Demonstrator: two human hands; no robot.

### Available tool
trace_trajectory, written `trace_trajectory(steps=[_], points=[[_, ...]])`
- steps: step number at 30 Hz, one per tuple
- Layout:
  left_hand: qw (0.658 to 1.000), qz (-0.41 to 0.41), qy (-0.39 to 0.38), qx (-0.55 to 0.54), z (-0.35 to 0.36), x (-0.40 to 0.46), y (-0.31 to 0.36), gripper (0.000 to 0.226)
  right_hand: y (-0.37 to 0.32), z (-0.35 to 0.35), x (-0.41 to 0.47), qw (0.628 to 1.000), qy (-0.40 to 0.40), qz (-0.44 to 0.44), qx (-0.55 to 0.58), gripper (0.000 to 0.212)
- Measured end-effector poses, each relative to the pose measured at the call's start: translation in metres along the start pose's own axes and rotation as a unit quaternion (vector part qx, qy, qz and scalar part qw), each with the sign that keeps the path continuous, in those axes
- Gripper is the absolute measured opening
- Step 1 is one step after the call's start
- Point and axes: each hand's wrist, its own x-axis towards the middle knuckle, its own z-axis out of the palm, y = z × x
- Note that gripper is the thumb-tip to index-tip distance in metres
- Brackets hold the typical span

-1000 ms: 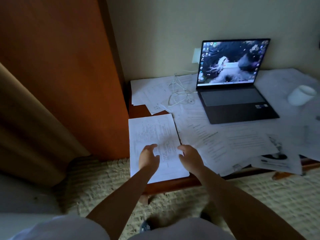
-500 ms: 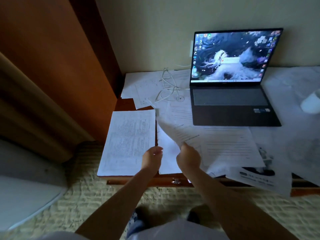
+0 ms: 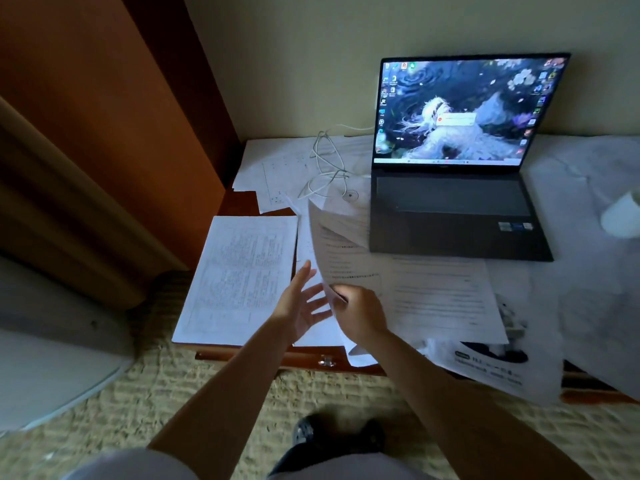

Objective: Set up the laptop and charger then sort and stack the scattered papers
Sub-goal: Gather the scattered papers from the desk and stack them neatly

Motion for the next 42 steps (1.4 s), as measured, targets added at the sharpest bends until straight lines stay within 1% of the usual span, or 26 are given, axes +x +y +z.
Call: trace_trajectory(steps=[2, 4, 5, 6, 7, 8, 9, 10, 11, 13, 17, 21, 23, 24, 26, 27, 28, 29, 30, 31, 33, 35, 36, 38, 40, 42], points=[[1.0, 0.004, 0.008, 0.006, 0.001, 0.001, 0.0, 0.051, 0.002, 0.001, -0.001, 1.0, -0.022, -0.011, 0.006, 0.027], [1.0, 0.008, 0.023, -0.003, -0.001, 0.001, 0.002, 0.045, 0.0, 0.0, -0.003, 0.996, -0.079, -0.007, 0.033, 0.037], [0.999, 0.007, 0.025, -0.019, -0.003, 0.001, 0.002, 0.046, -0.003, -0.001, -0.004, 0.992, -0.114, 0.011, 0.055, 0.045], [0.999, 0.006, 0.034, -0.034, -0.005, 0.0, 0.002, 0.047, -0.007, -0.002, -0.006, 0.985, -0.14, 0.045, 0.087, 0.047], [0.998, 0.007, 0.054, -0.039, -0.008, 0.0, 0.001, 0.047, -0.009, -0.003, -0.006, 0.977, -0.147, 0.09, 0.122, 0.046], [0.996, 0.01, 0.092, -0.019, -0.011, -0.002, 0.0, 0.044, -0.009, -0.003, -0.005, 0.97, -0.142, 0.133, 0.148, 0.045], [0.991, 0.014, 0.136, 0.018, -0.014, -0.003, -0.002, 0.04, -0.007, -0.004, -0.004, 0.966, -0.134, 0.163, 0.15, 0.047], [0.985, 0.021, 0.163, 0.053, -0.018, -0.004, -0.003, 0.036, -0.004, -0.005, -0.003, 0.968, -0.127, 0.172, 0.129, 0.047], [0.982, 0.03, 0.169, 0.075, -0.02, -0.006, -0.004, 0.034, -0.001, -0.004, -0.003, 0.972, -0.124, 0.172, 0.104, 0.044], [0.983, 0.044, 0.159, 0.084, -0.02, -0.013, -0.004, 0.033, 0.001, -0.001, -0.004, 0.976, -0.125, 0.158, 0.087, 0.042], [0.993, 0.029, 0.114, 0.014, -0.016, -0.017, -0.004, 0.034, -0.01, 0.004, -0.008, 0.982, -0.122, 0.107, 0.098, 0.046], [0.995, 0.024, 0.09, 0.031, -0.012, -0.014, -0.008, 0.039, -0.013, 0.007, -0.009, 0.983, -0.13, 0.094, 0.089, 0.053], [0.993, 0.021, 0.105, 0.038, -0.011, -0.012, -0.008, 0.036, -0.013, 0.007, -0.006, 0.983, -0.139, 0.095, 0.078, 0.045], [0.992, 0.021, 0.116, 0.041, -0.011, -0.01, -0.007, 0.034, -0.011, 0.006, -0.005, 0.981, -0.136, 0.106, 0.083, 0.034], [0.989, 0.021, 0.139, 0.053, -0.015, -0.007, -0.007, 0.031, -0.009, 0.005, -0.004, 0.983, -0.096, 0.127, 0.09, 0.008], [0.987, 0.021, 0.148, 0.063, -0.018, -0.005, -0.007, 0.03, -0.006, 0.004, -0.004, 0.988, -0.056, 0.124, 0.07, 0.01], [0.986, 0.023, 0.149, 0.071, -0.019, -0.006, -0.007, 0.028, -0.003, 0.003, -0.004, 0.993, -0.016, 0.108, 0.034, 0.016], [0.986, 0.026, 0.148, 0.074, -0.021, -0.007, -0.007, 0.024, -0.001, 0.003, -0.004, 0.996, 0.019, 0.084, -0.002, 0.03], [0.986, 0.029, 0.148, 0.076, -0.022, -0.007, -0.006, 0.022, 0.001, 0.002, -0.005, 0.997, 0.037, 0.053, -0.03, 0.045], [0.986, 0.032, 0.15, 0.071, -0.022, -0.008, -0.006, 0.021, -0.001, 0.001, -0.006, 0.998, 0.039, 0.017, -0.042, 0.054], [0.986, 0.023, 0.154, 0.054, -0.024, -0.009, -0.004, 0.022, -0.006, 0.002, -0.008, 0.997, 0.018, -0.049, -0.06, 0.06], [0.987, 0.017, 0.154, 0.029, -0.024, -0.01, -0.004, 0.024, -0.006, 0.003, -0.009, 0.992, 0.005, -0.085, -0.091, 0.056], [0.988, 0.015, 0.152, 0.024, -0.024, -0.009, -0.004, 0.025, -0.004, 0.004, -0.009, 0.992, 0.014, -0.082, -0.095, 0.05], [0.988, 0.014, 0.148, 0.043, -0.023, -0.009, -0.005, 0.022, 0.0, 0.004, -0.006, 0.994, 0.054, -0.023, -0.089, 0.038], [0.987, 0.018, 0.145, 0.069, -0.023, -0.008, -0.004, 0.021, 0.0, 0.001, -0.005, 0.992, 0.095, 0.046, -0.069, 0.036], [0.987, 0.02, 0.144, 0.068, -0.024, -0.007, -0.003, 0.02, -0.004, 0.0, -0.003, 0.989, 0.117, 0.076, -0.04, 0.031]])
